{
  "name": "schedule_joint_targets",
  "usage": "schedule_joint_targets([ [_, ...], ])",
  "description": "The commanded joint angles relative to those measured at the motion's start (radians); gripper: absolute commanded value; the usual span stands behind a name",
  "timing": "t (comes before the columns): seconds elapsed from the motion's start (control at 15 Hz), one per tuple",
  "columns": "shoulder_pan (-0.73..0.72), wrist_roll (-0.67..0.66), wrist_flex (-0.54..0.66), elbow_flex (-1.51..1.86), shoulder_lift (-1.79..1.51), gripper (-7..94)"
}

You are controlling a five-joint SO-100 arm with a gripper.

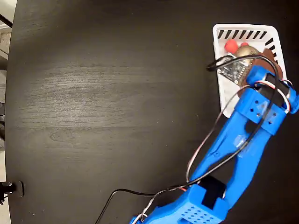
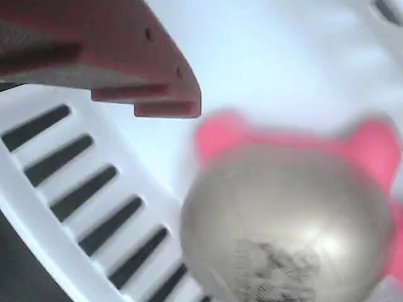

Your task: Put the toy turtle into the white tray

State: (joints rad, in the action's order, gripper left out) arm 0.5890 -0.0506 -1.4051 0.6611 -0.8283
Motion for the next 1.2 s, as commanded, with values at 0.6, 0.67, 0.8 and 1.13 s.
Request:
schedule_joint_targets([
  [0.6,-0.245,0.124,0.233,0.551,-0.669,8],
  [0.67,-0.288,0.143,0.256,0.624,-0.746,0],
  [0.8,-0.383,0.172,0.278,0.784,-0.914,0],
  [1.13,-0.560,0.202,0.488,1.359,-1.397,0],
])
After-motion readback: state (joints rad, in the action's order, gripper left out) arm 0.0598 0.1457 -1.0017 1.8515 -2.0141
